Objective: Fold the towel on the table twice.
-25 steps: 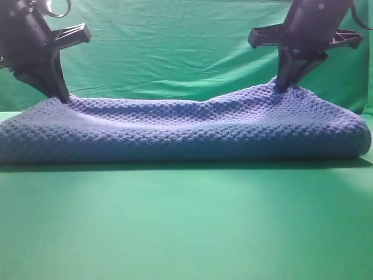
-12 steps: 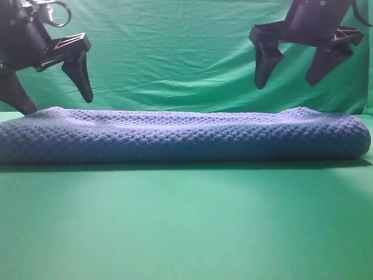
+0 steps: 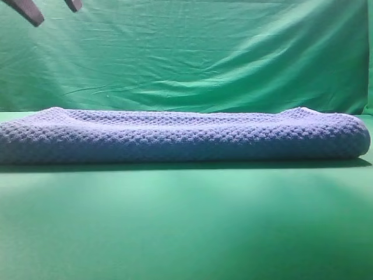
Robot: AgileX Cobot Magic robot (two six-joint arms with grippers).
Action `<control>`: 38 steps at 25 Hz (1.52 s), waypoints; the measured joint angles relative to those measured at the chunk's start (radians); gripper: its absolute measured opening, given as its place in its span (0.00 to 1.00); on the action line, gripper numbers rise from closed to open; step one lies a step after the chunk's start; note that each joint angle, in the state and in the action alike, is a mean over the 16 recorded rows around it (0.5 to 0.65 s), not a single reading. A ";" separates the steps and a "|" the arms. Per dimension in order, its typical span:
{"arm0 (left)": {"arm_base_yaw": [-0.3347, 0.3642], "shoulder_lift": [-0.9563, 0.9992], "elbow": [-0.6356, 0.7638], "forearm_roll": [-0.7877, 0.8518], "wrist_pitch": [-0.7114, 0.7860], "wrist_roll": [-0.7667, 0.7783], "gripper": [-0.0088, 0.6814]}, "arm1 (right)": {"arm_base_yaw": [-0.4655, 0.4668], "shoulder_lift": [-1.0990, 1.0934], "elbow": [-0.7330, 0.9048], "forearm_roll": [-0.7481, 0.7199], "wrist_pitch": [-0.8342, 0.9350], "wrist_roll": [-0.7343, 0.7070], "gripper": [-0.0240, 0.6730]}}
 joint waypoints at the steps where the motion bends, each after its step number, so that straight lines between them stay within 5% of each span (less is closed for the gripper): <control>1: 0.000 -0.027 -0.006 0.002 0.024 0.000 0.52 | 0.000 -0.028 -0.002 0.001 0.022 0.000 0.35; 7: 0.000 -0.191 -0.026 0.005 0.155 -0.001 0.23 | 0.000 -0.197 -0.006 0.018 0.142 0.001 0.09; 13: 0.000 -0.374 -0.013 0.006 0.258 -0.001 0.03 | 0.000 -0.367 -0.003 0.041 0.262 0.002 0.03; 24: 0.000 -0.779 0.183 0.008 0.333 0.014 0.01 | 0.000 -0.694 0.123 0.065 0.400 0.001 0.03; 38: 0.000 -1.289 0.569 0.033 0.246 0.033 0.01 | 0.000 -1.138 0.526 0.116 0.209 -0.047 0.03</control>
